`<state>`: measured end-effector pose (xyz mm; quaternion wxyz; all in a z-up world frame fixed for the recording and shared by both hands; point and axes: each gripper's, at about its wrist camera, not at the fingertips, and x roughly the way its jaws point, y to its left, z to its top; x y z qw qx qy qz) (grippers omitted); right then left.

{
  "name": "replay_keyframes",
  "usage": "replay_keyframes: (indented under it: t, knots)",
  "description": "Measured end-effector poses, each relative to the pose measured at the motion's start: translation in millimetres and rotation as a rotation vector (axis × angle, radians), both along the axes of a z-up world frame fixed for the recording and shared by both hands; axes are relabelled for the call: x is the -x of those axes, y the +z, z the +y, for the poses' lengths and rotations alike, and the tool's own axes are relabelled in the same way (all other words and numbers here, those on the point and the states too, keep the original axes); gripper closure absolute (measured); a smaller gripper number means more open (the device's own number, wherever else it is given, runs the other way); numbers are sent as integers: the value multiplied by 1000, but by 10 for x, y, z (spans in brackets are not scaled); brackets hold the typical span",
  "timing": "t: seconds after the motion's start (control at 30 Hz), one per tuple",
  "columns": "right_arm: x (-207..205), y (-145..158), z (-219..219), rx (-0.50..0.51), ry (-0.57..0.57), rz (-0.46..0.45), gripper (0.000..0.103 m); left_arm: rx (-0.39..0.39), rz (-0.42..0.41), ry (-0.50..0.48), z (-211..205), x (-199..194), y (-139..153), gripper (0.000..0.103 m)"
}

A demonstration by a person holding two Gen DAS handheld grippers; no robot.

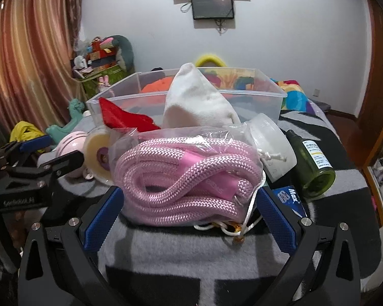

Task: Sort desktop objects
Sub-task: 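Reach the left gripper to the pink round fan and close on it, then grasp the green bottle with the right gripper while the left gripper holds the pink fan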

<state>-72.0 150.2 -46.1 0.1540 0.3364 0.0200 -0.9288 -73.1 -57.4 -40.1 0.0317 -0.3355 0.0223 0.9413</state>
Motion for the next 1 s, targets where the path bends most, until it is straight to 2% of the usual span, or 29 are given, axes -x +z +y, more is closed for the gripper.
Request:
replay_keyframes:
  t: [0.2, 0.27, 0.37, 0.43, 0.5, 0.57, 0.6, 0.77, 0.83, 1.0]
  knots:
    - [-26, 20, -88, -25, -17, 20, 0, -54, 1, -2, -63, 2, -76, 0]
    - [-32, 21, -90, -30, -10, 18, 0, -70, -1, -7, -86, -16, -101, 4]
    - [-55, 21, -53, -26, 8, 8, 0, -93, -11, -17, -102, -40, -48, 20]
    - [-49, 25, 6, -12, 20, -8, 0, -112, -19, -22, -122, -41, -60, 37]
    - [-35, 34, 81, 2, 24, -18, 0, -122, -24, -17, -136, -42, -75, 45]
    - [-7, 34, 148, 14, 30, -34, 0, -116, -16, -12, -127, -58, -70, 46]
    - [-5, 31, 172, 20, 36, -39, 0, -109, -7, -2, -107, -90, -64, 53]
    - [-100, 147, 402, 15, 57, -4, 0, -138, -2, 10, -161, -200, -44, 57]
    - [-135, 230, 530, -18, 29, 41, 0, -130, 8, 20, -189, -227, 0, 61]
    - [-86, 429, 763, -77, -33, 130, 0, -142, 13, 17, -213, -270, 60, 62]
